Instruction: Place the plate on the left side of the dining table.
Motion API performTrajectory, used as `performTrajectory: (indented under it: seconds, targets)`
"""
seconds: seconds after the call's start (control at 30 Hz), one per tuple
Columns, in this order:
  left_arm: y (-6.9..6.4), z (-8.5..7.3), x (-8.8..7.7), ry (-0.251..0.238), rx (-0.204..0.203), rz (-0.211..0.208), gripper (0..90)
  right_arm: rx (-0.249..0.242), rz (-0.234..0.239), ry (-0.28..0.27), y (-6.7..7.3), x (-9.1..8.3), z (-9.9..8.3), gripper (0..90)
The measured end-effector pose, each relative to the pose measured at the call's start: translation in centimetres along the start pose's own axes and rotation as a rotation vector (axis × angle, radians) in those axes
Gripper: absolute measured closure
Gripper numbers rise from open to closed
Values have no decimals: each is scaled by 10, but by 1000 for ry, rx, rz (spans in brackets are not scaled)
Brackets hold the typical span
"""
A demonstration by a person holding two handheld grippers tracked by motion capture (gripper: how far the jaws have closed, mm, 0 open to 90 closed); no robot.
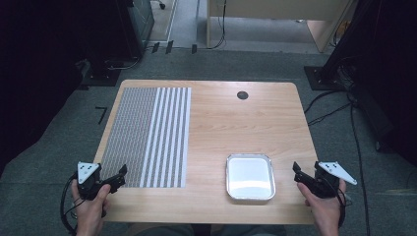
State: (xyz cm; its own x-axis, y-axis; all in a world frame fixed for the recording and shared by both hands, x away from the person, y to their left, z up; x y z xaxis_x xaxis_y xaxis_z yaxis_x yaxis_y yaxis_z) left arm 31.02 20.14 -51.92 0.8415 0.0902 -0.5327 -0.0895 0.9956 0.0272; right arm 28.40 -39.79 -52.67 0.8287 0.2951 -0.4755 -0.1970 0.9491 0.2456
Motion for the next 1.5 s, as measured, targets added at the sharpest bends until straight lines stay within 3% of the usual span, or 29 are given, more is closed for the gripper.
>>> performTrajectory:
  seconds: [0.1, 0.27, 0.53, 0.63, 0.8, 0.9, 0.93, 1.0, 1.2, 1.5]
  targets:
    - [-4, 2, -1, 3, -9, -9, 92, -1, 5, -11, 3, 0, 3, 236]
    - [-13, 6, 0, 1, 9, 21, 92, -2, 15, -18, 11, 2, 8, 276]
    - [-36, 15, -2, -1, 19, -21, 92, -23, 40, -20, 23, 8, 13, 398]
    - [-54, 18, -4, -5, 28, -61, 92, -19, 57, -26, 29, 12, 16, 456]
    - [-73, 19, -4, -10, 40, -86, 92, -1, 76, -30, 34, 16, 19, 495]
    - [-95, 20, -5, -15, 55, -113, 141, -6, 86, -19, 40, 21, 20, 516]
    - [-95, 20, -5, -15, 55, -113, 140, -10, 89, -17, 41, 23, 20, 523]
    - [-113, 20, -7, -14, 71, -152, 140, -8, 98, -13, 44, 26, 20, 536]
    - [-144, 17, -8, 7, 78, -229, 141, -3, 124, -5, 50, 37, 21, 554]
    - [-177, 15, -8, 13, 78, -257, 141, 51, 170, 20, 57, 51, 19, 633]
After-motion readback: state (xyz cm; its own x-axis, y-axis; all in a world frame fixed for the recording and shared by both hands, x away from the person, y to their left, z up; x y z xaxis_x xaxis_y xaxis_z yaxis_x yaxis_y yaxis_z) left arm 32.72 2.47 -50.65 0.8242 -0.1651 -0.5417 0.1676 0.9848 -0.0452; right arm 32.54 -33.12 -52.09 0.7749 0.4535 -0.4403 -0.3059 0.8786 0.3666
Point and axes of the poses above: each handheld gripper's, and its own axes: x roughly forward along the jaws, z roughly out of its top, y roughly to its left, the point moved 10 cm from there along x, roughly forward along the jaws, and after that the axes turned 15 degrees about z, right-handed, at the moved point
